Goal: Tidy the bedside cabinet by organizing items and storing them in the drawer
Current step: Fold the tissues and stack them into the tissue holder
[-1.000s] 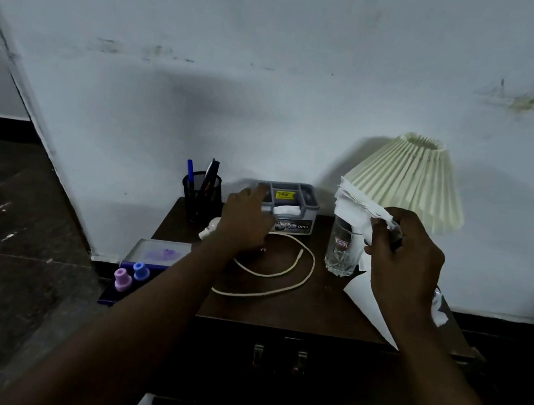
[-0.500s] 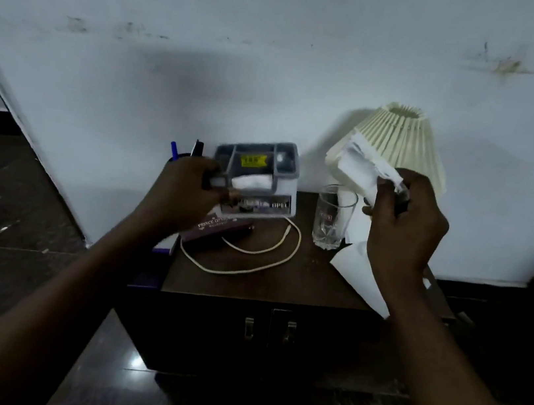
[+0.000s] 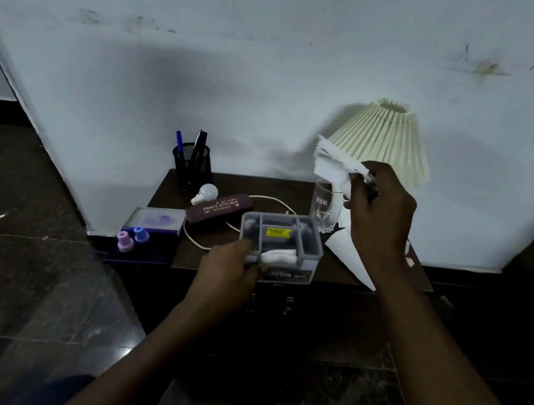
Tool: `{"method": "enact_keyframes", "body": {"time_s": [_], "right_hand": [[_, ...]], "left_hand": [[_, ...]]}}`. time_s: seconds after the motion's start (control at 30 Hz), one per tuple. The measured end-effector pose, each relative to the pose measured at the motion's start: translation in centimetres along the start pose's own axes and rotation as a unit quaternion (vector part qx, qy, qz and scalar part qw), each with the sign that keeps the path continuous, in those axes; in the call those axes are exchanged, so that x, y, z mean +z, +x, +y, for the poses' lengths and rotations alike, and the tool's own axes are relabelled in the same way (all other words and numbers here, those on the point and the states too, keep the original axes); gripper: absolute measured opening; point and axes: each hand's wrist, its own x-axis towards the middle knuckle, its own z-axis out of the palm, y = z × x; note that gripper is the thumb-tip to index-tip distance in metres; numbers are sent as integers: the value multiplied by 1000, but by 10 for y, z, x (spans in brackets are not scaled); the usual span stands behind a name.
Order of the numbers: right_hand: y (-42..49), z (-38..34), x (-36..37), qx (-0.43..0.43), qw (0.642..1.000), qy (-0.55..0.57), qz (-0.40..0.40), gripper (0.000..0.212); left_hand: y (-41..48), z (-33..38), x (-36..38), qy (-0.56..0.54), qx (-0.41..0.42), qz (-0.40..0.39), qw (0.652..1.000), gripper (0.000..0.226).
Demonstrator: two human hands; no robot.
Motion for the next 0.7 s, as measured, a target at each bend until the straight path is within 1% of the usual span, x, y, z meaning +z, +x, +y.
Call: {"method": "enact_keyframes", "body": {"time_s": [0.07, 0.13, 0.2, 0.27, 0.33, 0.4, 0.47, 0.53, 0.6, 0.63, 0.67, 0.7], "right_hand": [[-1, -6, -1, -11, 998, -11, -54, 12], [-2, -12, -2, -44, 990, -43, -129, 11], [-3, -17, -3, -77, 971, -87, -207, 13], [-1, -21, -2, -108, 951, -124, -262, 15], [6, -25, -3, -111, 936, -131, -306, 16], [20, -29, -3, -104, 920, -135, -352, 11], [35, -34, 3, -119, 894, -160, -400, 9], [46, -41, 17, -152, 859, -197, -448, 7], [54, -48, 35, -176, 822, -247, -482, 6], [56, -49, 44, -180, 809, -267, -492, 14], [58, -49, 52, -184, 800, -284, -495, 31], [60, -47, 58, -192, 792, -297, -497, 42]], "left_hand": [[11, -6, 0, -9, -1, 15, 1000, 22], [17, -12, 0, -46, -4, 16, 999, 30], [16, -17, 3, -87, -10, 9, 996, 46], [14, -20, 5, -99, -15, 3, 995, 56], [16, -22, 3, -103, -15, 4, 995, 59], [19, -25, 0, -119, -13, 6, 993, 65], [22, -27, -3, -153, -9, -2, 988, 75], [24, -29, -4, -180, -5, -1, 984, 86], [28, -33, -2, -162, 13, 13, 987, 96], [30, -34, 0, -140, 34, 22, 989, 97], [31, -34, 1, -122, 58, 31, 990, 94], [33, -34, 3, -114, 75, 34, 990, 90]]}}
